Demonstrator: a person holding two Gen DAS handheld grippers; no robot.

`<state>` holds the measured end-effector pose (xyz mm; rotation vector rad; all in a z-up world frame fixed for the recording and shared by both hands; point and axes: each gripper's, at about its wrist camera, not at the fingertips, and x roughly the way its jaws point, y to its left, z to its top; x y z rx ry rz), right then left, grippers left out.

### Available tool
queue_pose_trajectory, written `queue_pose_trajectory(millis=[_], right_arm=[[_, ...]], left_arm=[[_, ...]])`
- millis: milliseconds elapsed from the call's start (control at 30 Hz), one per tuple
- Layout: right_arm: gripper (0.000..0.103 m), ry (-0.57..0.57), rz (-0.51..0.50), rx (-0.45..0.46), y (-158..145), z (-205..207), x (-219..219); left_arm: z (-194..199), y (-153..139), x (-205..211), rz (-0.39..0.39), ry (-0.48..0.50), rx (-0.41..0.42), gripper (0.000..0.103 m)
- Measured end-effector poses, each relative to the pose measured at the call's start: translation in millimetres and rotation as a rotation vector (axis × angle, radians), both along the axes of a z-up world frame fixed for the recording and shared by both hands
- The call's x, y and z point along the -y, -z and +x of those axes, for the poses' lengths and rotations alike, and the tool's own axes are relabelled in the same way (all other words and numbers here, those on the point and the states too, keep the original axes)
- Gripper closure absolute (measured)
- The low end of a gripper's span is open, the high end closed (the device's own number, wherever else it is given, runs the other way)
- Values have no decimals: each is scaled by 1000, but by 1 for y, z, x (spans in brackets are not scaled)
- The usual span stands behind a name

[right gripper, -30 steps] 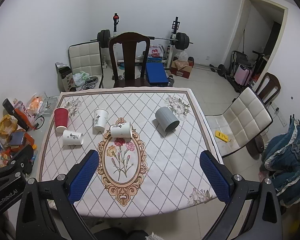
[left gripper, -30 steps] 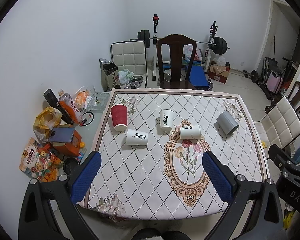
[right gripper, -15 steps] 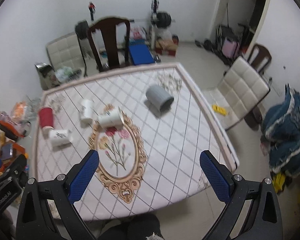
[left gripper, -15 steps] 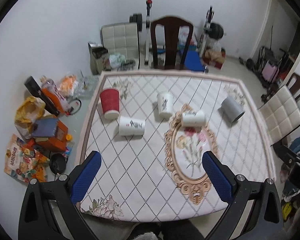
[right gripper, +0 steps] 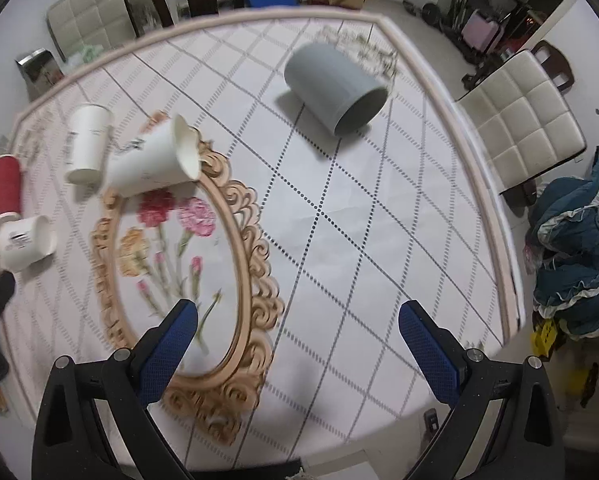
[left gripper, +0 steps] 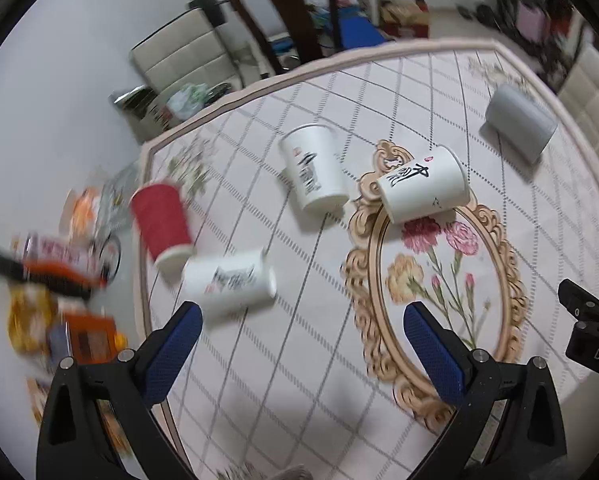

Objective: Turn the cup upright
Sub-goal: 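Reach the left tool to the bird-print white cup and close on it, then lift the bird-print cup with the left tool and turn it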

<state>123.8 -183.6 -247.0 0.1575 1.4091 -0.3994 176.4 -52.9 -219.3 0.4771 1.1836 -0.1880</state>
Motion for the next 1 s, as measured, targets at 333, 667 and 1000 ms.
queue_pose_trajectory(millis=[333,667,1000], right_arm=[[1,105,7,-133,73,27,74],[1,165,3,-178,96,29,115],[1,157,5,-178,98,35,123]], left_arm=[[36,57,88,210,413,-5,11],[41,79,129,274,655,-18,31],[40,84,150,254,671,-3,54]])
